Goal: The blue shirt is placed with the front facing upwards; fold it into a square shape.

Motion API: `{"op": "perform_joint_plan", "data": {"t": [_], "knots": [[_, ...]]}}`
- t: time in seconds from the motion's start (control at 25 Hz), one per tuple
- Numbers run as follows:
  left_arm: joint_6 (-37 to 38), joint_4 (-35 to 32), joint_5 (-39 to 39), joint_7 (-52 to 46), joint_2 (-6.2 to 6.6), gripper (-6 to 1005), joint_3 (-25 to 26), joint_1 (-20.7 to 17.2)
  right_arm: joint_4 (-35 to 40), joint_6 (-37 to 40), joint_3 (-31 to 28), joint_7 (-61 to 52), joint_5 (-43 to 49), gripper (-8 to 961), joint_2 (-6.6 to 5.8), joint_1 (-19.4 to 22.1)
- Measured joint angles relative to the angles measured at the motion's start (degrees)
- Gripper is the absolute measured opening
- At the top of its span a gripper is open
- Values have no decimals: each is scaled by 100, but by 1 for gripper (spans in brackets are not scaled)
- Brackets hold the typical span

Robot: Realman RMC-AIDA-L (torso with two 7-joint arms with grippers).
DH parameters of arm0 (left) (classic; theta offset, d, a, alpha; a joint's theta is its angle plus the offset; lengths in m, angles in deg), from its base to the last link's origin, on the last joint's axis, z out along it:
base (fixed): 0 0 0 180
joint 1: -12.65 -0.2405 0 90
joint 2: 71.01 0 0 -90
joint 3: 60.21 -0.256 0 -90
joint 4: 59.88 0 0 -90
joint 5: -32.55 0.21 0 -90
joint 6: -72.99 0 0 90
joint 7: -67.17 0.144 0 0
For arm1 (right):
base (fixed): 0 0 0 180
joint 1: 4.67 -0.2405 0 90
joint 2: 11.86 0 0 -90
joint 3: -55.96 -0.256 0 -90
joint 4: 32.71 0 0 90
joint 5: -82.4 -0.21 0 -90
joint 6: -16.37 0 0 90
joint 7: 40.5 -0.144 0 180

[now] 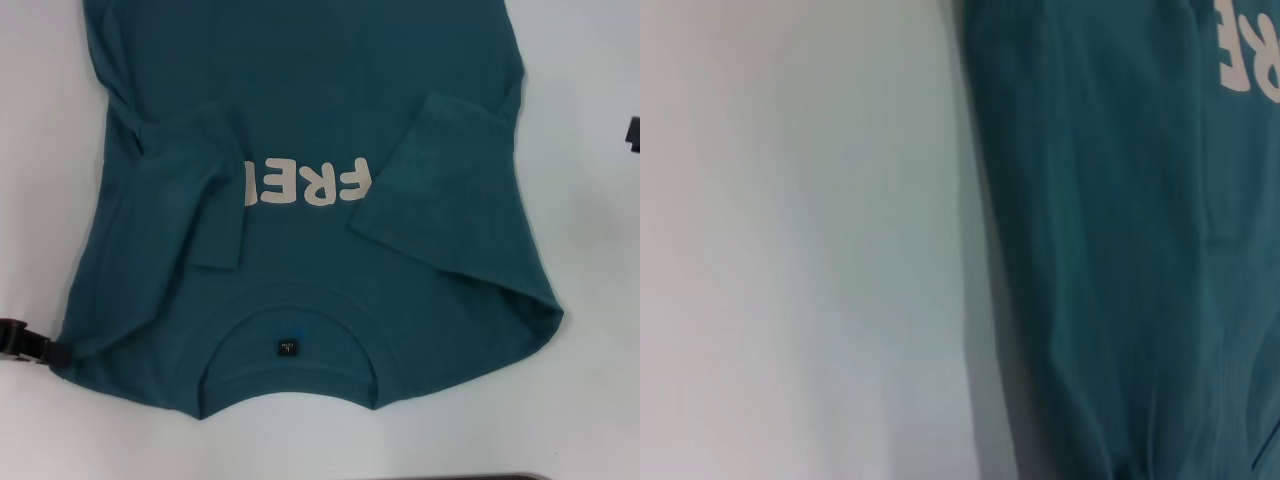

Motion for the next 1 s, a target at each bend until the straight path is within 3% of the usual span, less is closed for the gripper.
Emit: {"op": "perform_joint_plan", "data": {"t": [0.36, 1.0], "knots": [[63, 3, -6, 21, 37, 33, 11, -14, 29, 331, 39, -373, 895, 542, -47, 65], [55, -7, 1, 123, -9, 32, -11, 6, -211, 455, 299, -684, 1698, 543, -5, 84]]}}
